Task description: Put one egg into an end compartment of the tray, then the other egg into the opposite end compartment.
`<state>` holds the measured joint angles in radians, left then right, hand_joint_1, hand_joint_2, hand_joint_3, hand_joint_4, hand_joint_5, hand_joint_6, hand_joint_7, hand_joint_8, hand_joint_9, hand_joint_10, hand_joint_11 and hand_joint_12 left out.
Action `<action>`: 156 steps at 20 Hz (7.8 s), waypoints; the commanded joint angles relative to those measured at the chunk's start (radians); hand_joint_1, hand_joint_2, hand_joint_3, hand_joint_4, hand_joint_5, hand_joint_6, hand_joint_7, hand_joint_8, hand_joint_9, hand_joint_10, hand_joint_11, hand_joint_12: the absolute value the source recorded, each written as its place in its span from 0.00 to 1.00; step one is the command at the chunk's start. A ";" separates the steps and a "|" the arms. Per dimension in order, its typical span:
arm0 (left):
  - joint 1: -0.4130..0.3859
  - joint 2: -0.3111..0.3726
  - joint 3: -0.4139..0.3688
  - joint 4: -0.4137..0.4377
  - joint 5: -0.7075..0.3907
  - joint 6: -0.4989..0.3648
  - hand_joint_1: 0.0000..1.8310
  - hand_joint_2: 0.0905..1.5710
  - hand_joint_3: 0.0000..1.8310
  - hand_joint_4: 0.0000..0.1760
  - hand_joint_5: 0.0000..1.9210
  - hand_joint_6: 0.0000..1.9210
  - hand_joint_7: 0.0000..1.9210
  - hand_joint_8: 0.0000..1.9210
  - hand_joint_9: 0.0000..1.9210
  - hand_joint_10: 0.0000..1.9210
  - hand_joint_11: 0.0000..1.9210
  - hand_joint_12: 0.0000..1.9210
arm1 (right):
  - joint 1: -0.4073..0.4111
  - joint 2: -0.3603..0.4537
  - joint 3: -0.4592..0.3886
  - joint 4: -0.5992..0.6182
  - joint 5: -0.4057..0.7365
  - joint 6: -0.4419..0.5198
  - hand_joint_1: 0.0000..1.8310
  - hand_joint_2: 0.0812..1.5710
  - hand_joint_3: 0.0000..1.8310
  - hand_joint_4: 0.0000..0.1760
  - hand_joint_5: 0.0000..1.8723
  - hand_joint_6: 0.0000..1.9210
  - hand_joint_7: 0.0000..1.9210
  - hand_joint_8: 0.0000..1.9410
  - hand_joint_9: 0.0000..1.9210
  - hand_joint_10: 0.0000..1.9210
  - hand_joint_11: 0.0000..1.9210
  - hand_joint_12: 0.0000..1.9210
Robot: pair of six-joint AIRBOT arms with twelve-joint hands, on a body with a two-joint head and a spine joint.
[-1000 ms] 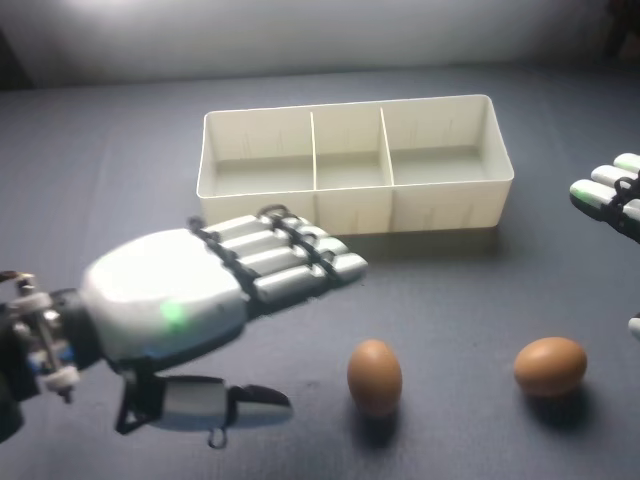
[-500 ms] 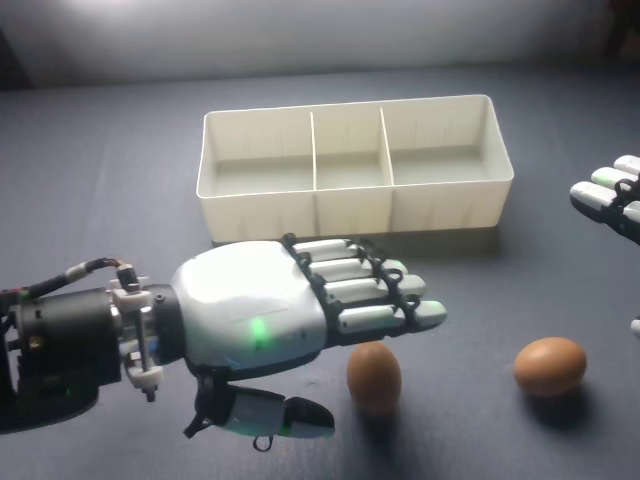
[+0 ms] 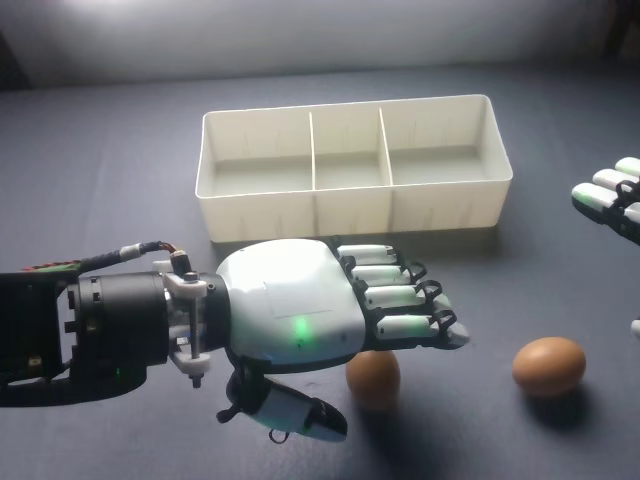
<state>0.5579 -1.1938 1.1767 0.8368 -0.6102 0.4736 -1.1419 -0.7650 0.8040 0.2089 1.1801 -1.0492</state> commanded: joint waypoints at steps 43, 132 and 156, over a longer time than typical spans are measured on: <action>-0.061 0.067 -0.026 -0.056 -0.116 0.061 0.79 0.79 0.00 0.00 0.27 0.79 0.35 0.73 0.41 0.79 0.26 0.97 | -0.001 -0.005 0.009 0.003 0.132 0.021 0.17 0.91 0.01 0.00 0.00 0.00 0.00 0.00 0.00 0.00 0.00 1.00; 0.181 0.331 -0.100 -0.910 -0.659 0.484 0.48 0.86 0.00 0.19 0.01 0.31 0.10 0.00 0.00 0.13 0.00 0.20 | 0.169 -0.200 0.207 -0.260 -0.315 0.274 0.50 0.70 0.00 0.00 0.16 0.02 0.17 0.01 0.00 0.33 0.00 0.53; 0.249 0.327 -0.105 -0.975 -0.701 0.484 0.52 0.87 0.00 0.00 0.09 0.14 0.10 0.00 0.04 0.06 0.00 0.21 | 0.437 -0.140 0.217 -0.318 -0.193 0.182 0.74 0.76 0.00 0.00 0.35 0.67 0.42 0.68 0.41 0.79 0.42 0.93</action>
<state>0.8146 -0.8688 1.0698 -0.1329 -1.1839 0.9558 -0.7101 -0.9092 1.0252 -0.1230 0.8642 -0.8658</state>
